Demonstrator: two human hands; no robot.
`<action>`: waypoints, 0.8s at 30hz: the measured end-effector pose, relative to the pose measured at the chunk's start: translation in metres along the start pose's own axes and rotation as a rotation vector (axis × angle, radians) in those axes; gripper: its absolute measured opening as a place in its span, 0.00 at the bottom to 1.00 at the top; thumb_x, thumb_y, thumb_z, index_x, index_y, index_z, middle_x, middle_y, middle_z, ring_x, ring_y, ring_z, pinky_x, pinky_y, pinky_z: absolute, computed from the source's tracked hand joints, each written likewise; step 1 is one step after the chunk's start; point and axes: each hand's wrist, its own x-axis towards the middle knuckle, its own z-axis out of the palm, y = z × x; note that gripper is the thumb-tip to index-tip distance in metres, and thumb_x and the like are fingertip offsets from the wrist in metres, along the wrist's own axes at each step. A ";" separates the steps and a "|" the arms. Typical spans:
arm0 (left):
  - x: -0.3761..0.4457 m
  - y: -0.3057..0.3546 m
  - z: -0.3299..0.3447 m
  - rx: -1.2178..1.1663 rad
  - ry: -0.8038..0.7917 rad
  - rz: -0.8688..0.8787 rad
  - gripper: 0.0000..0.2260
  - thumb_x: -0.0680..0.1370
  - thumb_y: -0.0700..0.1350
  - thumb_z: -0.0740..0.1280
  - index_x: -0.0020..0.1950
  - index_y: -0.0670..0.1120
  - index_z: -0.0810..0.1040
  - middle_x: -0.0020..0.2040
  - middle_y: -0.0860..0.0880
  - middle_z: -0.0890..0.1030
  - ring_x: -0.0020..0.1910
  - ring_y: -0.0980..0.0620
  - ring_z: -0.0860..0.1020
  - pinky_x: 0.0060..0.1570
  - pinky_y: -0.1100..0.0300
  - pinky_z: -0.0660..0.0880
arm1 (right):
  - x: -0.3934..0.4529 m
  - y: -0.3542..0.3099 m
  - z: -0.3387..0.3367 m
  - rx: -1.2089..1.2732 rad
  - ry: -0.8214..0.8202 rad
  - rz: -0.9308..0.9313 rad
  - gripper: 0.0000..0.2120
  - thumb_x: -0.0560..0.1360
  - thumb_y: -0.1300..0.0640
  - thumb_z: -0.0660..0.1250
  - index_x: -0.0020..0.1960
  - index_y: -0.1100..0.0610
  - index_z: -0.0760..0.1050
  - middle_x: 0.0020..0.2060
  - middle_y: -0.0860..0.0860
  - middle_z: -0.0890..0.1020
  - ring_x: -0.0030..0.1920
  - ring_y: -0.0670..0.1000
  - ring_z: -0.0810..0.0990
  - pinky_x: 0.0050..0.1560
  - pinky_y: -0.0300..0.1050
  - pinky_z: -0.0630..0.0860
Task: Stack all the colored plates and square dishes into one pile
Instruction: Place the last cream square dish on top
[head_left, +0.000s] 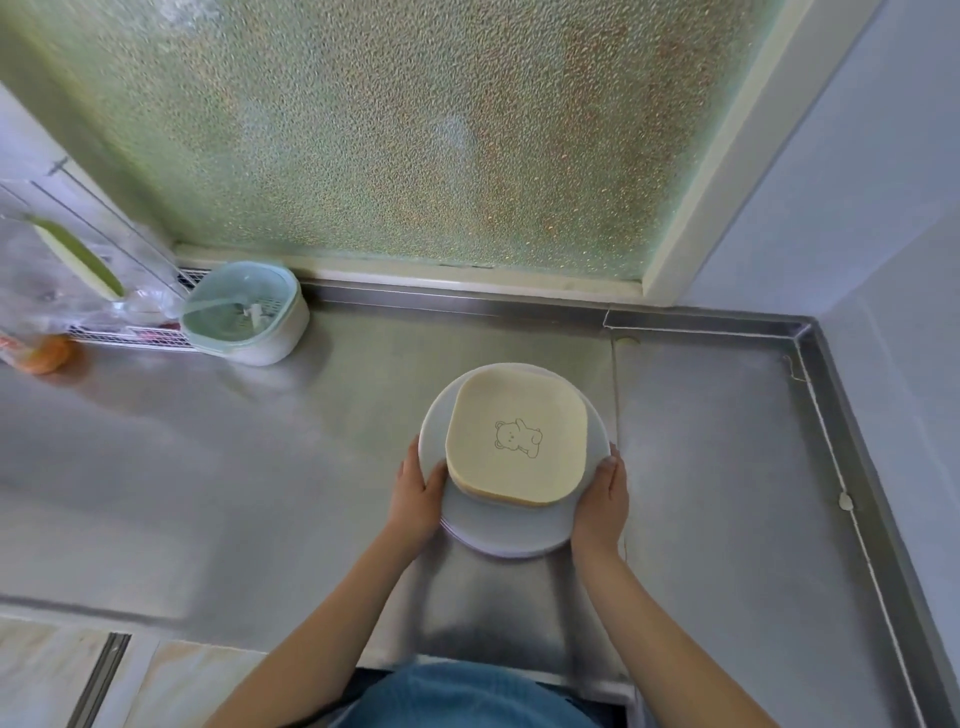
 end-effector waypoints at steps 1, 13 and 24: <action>0.002 -0.001 -0.007 -0.022 0.010 -0.018 0.26 0.73 0.59 0.59 0.70 0.54 0.62 0.66 0.48 0.73 0.64 0.46 0.72 0.62 0.41 0.71 | -0.001 -0.003 0.008 0.002 -0.019 0.001 0.19 0.82 0.52 0.46 0.69 0.51 0.67 0.62 0.47 0.74 0.62 0.48 0.71 0.62 0.44 0.67; 0.085 0.001 -0.130 -0.125 0.113 -0.100 0.20 0.79 0.50 0.62 0.71 0.53 0.64 0.59 0.51 0.76 0.59 0.46 0.76 0.58 0.43 0.75 | -0.013 -0.033 0.157 0.031 -0.137 -0.060 0.15 0.82 0.54 0.48 0.60 0.42 0.69 0.50 0.43 0.76 0.53 0.48 0.74 0.54 0.44 0.70; 0.154 -0.009 -0.184 -0.181 0.139 -0.042 0.19 0.79 0.49 0.62 0.70 0.52 0.68 0.58 0.52 0.77 0.60 0.47 0.76 0.62 0.47 0.72 | -0.011 -0.049 0.241 0.018 -0.049 -0.089 0.15 0.82 0.55 0.49 0.61 0.46 0.72 0.44 0.34 0.75 0.50 0.47 0.74 0.52 0.42 0.69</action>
